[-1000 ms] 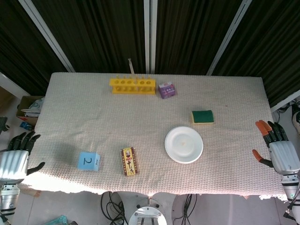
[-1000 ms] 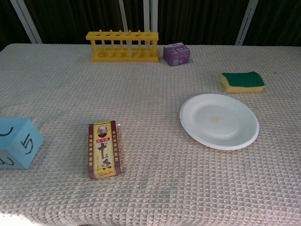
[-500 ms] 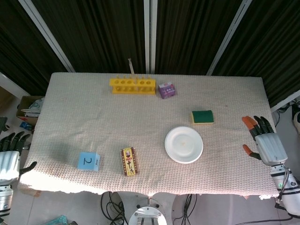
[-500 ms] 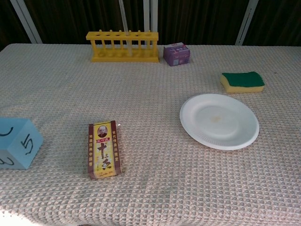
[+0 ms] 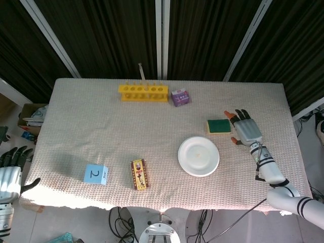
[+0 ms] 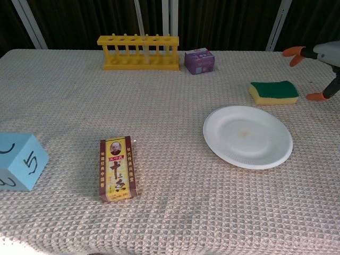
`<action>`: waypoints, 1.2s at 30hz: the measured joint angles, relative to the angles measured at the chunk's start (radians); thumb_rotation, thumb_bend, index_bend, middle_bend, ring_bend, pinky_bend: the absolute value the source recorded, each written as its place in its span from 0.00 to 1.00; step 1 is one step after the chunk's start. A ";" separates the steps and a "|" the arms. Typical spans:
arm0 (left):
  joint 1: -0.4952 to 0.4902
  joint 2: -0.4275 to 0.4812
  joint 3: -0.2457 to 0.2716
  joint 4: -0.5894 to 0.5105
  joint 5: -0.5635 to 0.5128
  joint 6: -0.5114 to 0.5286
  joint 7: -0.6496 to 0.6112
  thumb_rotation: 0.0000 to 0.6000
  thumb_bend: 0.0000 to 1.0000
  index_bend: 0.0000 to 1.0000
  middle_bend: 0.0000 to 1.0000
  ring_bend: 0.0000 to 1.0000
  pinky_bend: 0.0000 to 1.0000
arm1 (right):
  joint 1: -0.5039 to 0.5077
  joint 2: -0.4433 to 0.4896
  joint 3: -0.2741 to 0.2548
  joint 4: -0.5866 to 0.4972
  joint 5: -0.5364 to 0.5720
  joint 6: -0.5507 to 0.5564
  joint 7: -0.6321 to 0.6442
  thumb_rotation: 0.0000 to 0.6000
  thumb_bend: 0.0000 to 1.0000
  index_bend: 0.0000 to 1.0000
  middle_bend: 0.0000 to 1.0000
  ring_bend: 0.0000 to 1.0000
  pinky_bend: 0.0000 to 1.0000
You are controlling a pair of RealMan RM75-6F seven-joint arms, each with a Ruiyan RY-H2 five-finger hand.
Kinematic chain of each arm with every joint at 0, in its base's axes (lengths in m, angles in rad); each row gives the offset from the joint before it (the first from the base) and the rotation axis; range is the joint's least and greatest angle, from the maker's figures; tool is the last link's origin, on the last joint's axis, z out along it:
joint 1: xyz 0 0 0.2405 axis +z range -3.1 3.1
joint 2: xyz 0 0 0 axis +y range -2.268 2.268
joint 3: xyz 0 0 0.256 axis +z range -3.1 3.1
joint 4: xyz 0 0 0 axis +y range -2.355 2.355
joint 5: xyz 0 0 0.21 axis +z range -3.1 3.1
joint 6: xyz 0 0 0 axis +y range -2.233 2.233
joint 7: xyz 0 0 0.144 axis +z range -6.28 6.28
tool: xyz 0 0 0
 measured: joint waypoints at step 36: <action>0.005 -0.002 -0.008 0.011 -0.012 -0.010 0.004 1.00 0.01 0.18 0.12 0.09 0.15 | 0.096 -0.009 -0.117 0.137 -0.309 0.131 0.135 1.00 0.42 0.69 0.38 0.24 0.24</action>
